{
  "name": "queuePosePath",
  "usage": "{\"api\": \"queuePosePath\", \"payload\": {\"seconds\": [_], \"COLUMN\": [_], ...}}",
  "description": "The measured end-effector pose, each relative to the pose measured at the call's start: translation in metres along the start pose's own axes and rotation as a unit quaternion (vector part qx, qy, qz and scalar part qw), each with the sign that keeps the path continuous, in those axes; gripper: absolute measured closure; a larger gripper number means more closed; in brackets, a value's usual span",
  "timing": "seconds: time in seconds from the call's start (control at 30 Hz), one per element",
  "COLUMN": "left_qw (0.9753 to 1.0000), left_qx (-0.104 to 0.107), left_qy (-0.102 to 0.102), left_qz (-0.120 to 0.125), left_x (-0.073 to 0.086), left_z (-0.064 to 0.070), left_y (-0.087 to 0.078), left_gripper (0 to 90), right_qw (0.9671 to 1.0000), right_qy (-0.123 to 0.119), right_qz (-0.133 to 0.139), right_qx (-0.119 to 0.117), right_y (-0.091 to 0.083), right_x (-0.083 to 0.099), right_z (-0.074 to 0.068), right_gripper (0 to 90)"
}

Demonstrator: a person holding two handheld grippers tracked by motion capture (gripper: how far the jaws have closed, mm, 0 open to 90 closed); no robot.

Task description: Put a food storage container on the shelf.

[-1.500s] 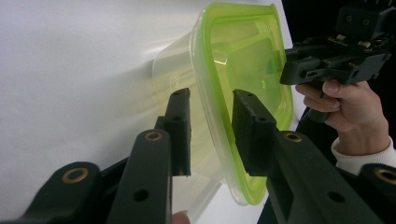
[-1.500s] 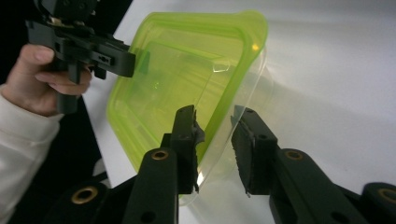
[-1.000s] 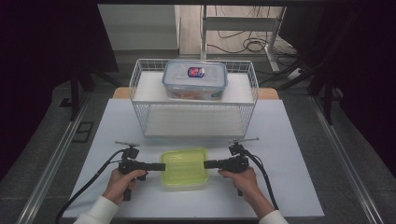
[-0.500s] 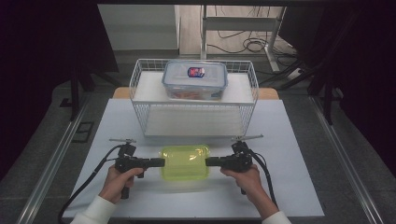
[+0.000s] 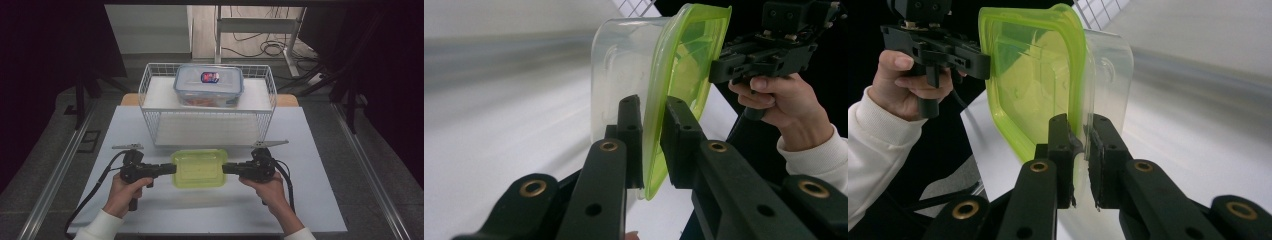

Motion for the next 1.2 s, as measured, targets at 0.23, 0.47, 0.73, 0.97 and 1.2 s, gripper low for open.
{"api": "queuePosePath", "payload": {"seconds": [0.23, 0.47, 0.73, 0.97, 1.2], "left_qw": [0.9997, 0.9986, 0.9972, 0.9959, 0.9946], "left_qx": [-0.004, -0.003, 0.003, 0.003, 0.002], "left_qy": [0.024, 0.047, 0.066, 0.080, 0.093], "left_qz": [0.011, 0.023, 0.035, 0.041, 0.047], "left_x": [-0.010, -0.020, -0.036, -0.057, -0.083], "left_z": [0.011, 0.023, 0.029, 0.031, 0.032], "left_y": [-0.006, -0.013, -0.021, -0.026, -0.036], "left_gripper": [80.2, 80.1, 80.2, 80.1, 80.1], "right_qw": [0.9995, 0.9982, 0.9954, 0.9935, 0.9917], "right_qy": [-0.029, -0.053, -0.081, -0.097, -0.109], "right_qz": [0.014, 0.029, 0.051, 0.059, 0.067], "right_qx": [0.002, 0.003, 0.006, 0.010, 0.014], "right_y": [-0.011, -0.021, -0.032, -0.039, -0.046], "right_x": [-0.008, -0.015, -0.026, -0.042, -0.066], "right_z": [-0.013, -0.025, -0.041, -0.049, -0.062], "right_gripper": [80.9, 80.9, 80.9, 80.9, 80.8]}}
Point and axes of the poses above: each handheld gripper's, and its own axes: y roughly forward along the jaws, x roughly out of its underside, z roughly to its right, the point moved 7 cm from there along y, roughly forward along the jaws, and after that the axes turned 11 degrees about y, right-handed, at the moved point
